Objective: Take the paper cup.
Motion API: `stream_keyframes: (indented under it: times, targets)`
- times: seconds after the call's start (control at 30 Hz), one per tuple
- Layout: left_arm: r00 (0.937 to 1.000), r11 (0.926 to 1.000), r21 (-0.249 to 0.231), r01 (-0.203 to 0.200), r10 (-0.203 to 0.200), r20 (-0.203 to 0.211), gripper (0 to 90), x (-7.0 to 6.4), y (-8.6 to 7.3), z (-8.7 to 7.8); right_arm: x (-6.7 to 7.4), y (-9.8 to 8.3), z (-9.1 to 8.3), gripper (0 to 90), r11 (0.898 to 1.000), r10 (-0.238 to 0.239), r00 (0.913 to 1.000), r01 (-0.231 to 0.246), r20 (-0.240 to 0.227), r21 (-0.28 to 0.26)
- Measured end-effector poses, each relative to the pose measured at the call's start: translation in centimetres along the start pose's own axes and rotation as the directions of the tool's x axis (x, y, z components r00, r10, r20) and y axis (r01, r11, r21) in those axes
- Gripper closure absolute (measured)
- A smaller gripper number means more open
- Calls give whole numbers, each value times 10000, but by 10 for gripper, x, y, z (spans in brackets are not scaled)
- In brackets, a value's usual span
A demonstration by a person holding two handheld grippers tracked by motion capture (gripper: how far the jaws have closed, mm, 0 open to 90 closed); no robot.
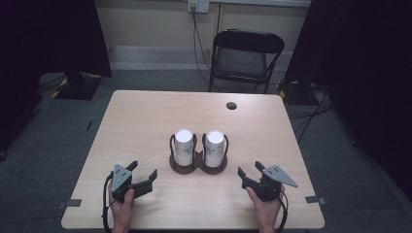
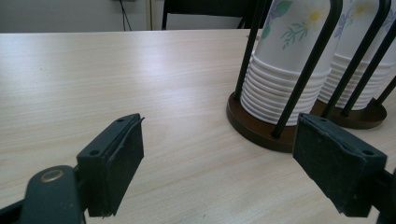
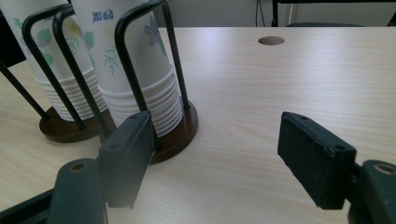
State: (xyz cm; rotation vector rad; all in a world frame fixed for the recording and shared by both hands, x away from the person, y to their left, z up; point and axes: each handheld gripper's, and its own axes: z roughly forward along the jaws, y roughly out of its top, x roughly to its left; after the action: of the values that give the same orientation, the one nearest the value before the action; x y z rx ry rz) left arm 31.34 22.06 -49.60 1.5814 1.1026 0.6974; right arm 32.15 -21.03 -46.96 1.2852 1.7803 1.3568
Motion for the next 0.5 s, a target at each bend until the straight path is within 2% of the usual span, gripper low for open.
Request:
stream_keyframes:
  times: [0.5]
  targets:
    - [9999, 9999, 70, -86, 87, -128, 166, -1, 0, 1, 12, 17, -1, 254, 9992, -204, 9987, 187, -478, -360]
